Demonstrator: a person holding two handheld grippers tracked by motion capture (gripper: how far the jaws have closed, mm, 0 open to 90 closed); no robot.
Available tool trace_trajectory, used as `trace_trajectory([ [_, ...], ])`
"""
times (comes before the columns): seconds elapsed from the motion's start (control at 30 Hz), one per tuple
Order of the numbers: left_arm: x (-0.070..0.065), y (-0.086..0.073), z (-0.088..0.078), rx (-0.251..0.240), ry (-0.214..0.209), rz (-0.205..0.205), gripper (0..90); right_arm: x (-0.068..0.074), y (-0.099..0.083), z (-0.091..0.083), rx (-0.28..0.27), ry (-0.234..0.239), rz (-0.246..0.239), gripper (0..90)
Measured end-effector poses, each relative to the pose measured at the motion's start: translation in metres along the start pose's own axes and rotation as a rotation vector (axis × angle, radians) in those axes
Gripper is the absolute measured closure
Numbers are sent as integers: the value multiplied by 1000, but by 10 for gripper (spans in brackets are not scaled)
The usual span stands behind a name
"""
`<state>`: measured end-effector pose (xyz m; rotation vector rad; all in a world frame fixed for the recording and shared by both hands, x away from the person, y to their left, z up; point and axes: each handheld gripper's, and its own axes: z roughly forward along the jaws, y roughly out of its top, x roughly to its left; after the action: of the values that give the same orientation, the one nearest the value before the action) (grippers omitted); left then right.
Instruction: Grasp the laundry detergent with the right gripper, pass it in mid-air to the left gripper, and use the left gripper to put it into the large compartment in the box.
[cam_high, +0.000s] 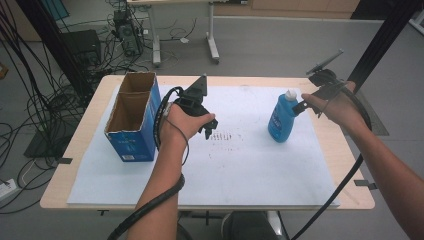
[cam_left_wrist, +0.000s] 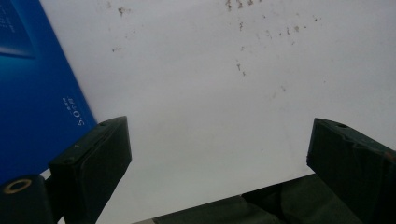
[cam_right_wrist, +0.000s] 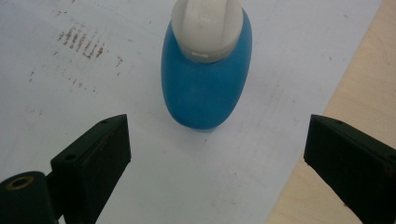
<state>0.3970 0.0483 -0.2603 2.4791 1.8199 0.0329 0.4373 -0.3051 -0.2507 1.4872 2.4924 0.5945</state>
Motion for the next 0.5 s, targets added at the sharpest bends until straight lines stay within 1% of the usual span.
trace_trajectory([
  [0.07,0,0,0,-2,1,0,70,1,-4,6,-22,-4,-10,64],
  [0.13,0,0,1,-5,2,-3,70,1,-5,8,-29,-1,-13,62],
  [0.17,0,0,1,-3,3,1,70,2,-8,14,-39,-6,-26,50],
  [0.3,1,-1,1,-2,4,-2,70,3,-15,25,-67,-8,-34,50],
  [0.4,2,-1,1,-3,4,-3,70,4,-21,34,-86,-12,-24,44],
  [0.5,2,-1,2,-2,3,-3,70,3,-27,42,-118,-15,-13,43],
])
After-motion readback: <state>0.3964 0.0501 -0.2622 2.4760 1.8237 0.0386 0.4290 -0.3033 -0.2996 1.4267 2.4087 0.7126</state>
